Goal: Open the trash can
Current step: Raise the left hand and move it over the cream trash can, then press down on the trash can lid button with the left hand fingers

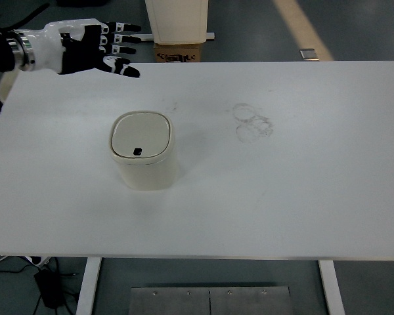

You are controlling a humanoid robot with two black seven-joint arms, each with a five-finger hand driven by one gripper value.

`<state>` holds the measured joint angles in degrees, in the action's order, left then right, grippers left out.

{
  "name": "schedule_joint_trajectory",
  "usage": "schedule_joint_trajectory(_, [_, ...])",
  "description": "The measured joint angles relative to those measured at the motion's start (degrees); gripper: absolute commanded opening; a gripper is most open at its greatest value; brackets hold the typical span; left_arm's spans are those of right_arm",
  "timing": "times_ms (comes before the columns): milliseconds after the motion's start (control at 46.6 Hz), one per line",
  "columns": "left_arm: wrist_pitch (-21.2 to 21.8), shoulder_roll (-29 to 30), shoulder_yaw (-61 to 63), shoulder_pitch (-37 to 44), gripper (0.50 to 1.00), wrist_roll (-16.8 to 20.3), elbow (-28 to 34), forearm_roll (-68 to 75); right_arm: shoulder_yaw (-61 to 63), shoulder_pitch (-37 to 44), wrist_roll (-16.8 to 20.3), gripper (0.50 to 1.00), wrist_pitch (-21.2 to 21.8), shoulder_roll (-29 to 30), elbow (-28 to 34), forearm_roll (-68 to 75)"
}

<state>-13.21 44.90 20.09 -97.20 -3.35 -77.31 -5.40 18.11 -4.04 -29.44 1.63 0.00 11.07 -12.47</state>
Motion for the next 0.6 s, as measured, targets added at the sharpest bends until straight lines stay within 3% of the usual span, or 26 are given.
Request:
schedule_joint_trajectory(236, [-3.63,-3.33,13.75,-10.05,1.0,-0.39,-3.99,4.71,0.0,-0.02,0.0,0.991,-0.03,0.01,-0.02,-0.01])
schedule_joint_trajectory(601, [-8.18,-8.12,20.67,-19.1,1.0,-1.48,-8.28,4.79,-0.01,0.01,0.0,0.991,-0.04,0.0,-0.06,0.05])
